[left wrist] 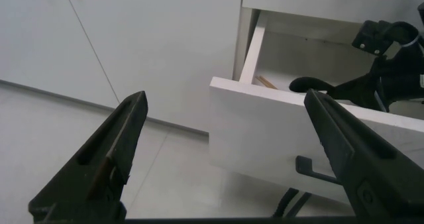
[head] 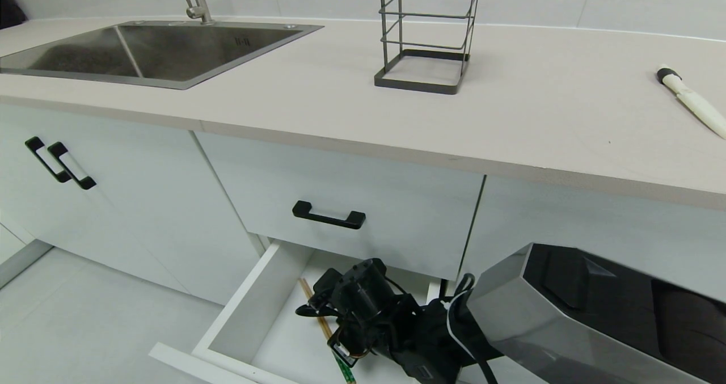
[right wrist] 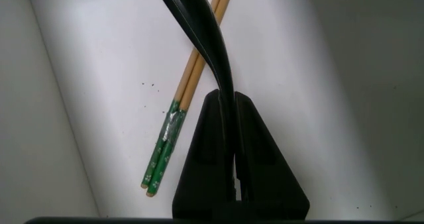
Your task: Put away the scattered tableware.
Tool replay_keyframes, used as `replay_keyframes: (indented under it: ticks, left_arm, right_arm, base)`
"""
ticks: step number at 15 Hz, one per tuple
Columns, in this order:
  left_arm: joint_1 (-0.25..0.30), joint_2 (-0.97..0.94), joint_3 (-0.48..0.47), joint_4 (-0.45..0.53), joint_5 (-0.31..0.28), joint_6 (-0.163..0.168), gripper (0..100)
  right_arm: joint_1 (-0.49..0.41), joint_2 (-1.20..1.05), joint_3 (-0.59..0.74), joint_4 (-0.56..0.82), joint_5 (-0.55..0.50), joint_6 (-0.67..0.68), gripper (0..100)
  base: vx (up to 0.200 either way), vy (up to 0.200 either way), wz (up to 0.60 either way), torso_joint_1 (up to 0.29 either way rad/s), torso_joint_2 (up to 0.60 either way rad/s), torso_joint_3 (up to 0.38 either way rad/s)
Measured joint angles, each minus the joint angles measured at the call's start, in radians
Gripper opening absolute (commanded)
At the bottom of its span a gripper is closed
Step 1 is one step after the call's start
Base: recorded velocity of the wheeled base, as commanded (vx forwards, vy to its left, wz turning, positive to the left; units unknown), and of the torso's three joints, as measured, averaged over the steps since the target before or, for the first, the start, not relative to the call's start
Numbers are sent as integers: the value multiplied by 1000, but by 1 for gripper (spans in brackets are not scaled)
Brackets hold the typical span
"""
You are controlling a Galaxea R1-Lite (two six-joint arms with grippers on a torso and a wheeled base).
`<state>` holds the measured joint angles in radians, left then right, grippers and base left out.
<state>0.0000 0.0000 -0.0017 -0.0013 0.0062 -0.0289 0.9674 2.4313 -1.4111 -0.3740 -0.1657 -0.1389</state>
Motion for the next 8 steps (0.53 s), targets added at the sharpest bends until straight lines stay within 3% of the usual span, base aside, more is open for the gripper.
replay_keyframes:
  ticks: [7, 8]
  left_arm:
    - [0, 0, 0, 0, -1, 0, 100]
    - [0, 0, 0, 0, -1, 0, 100]
  right_arm:
    - [-1, 19, -4, -7, 18, -3, 0]
    - [-1, 19, -4, -6, 32, -6, 100]
  base:
    - [0, 0, 0, 0, 0, 0]
    - [0, 0, 0, 0, 0, 0]
